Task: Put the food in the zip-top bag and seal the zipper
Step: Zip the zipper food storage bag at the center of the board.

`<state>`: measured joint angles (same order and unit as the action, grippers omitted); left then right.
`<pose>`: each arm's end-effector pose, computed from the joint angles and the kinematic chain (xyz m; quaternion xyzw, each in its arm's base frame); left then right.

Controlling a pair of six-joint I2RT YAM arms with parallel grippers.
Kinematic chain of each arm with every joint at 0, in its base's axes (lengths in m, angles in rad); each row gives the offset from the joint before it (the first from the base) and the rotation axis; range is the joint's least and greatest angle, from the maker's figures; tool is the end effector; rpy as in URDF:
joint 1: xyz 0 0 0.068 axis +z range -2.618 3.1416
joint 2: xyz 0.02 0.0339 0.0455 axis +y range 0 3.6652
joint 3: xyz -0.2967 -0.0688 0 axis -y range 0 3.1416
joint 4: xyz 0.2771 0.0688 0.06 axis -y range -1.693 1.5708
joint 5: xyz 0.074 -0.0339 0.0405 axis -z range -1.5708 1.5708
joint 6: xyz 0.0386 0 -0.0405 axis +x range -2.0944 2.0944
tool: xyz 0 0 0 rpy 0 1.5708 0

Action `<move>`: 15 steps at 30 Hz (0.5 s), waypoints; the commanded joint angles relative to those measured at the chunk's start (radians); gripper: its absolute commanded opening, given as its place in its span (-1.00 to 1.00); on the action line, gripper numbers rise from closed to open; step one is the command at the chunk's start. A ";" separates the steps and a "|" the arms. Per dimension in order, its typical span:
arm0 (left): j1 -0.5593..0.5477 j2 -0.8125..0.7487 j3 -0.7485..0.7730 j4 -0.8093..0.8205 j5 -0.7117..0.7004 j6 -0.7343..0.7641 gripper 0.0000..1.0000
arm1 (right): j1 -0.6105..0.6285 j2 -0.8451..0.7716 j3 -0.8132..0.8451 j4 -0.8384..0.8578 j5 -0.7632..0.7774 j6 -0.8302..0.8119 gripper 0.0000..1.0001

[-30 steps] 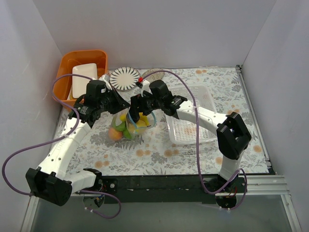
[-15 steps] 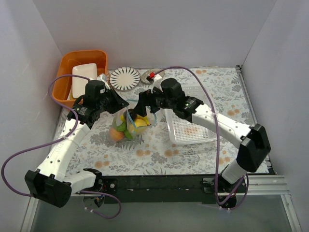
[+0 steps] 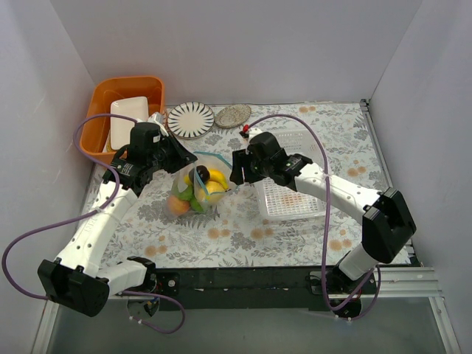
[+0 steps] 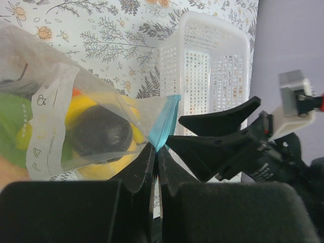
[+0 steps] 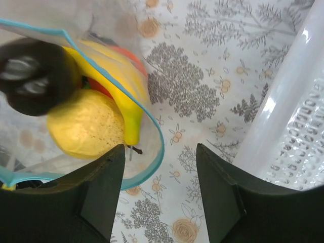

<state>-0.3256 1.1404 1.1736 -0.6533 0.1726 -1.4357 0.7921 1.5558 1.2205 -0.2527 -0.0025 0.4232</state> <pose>0.2464 -0.0902 0.3872 -0.4333 0.7736 -0.4004 0.2312 0.2743 0.2781 0.3132 -0.1623 0.8666 0.2703 0.3868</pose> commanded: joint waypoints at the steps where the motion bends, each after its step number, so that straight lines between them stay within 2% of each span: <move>1: -0.003 -0.041 0.024 0.024 0.002 0.000 -0.99 | 0.004 0.000 -0.019 0.004 -0.021 0.038 0.27; 3: -0.003 -0.039 0.021 0.024 0.005 0.000 -1.00 | 0.004 0.004 -0.024 0.023 -0.021 0.042 0.24; 6: -0.003 -0.034 0.018 0.029 0.016 0.000 -0.99 | 0.002 0.026 -0.018 0.023 -0.031 0.042 0.05; 7: -0.003 -0.034 0.018 0.032 0.018 0.000 -0.99 | 0.002 0.035 -0.015 0.021 -0.040 0.042 -0.08; 8: -0.003 -0.031 0.018 0.032 0.019 0.003 -0.99 | 0.002 0.036 -0.013 0.021 -0.048 0.042 -0.13; 9: -0.003 -0.030 0.018 0.032 0.022 0.003 -0.99 | 0.002 0.039 -0.016 0.036 -0.063 0.042 -0.33; 11: -0.004 -0.028 0.017 0.035 0.025 0.006 -0.99 | 0.002 0.046 -0.015 0.039 -0.074 0.042 -0.49; 14: -0.003 -0.027 0.006 0.040 0.036 0.004 -0.99 | -0.002 0.053 -0.015 0.058 -0.106 0.042 -0.59; 15: -0.003 -0.025 0.001 0.041 0.042 0.004 -0.99 | -0.002 0.055 -0.013 0.062 -0.113 0.042 -0.72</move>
<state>-0.3256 1.1404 1.1732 -0.6533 0.1829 -1.4357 0.7929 1.6039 1.1923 -0.2535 -0.0685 0.4648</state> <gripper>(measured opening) 0.019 0.215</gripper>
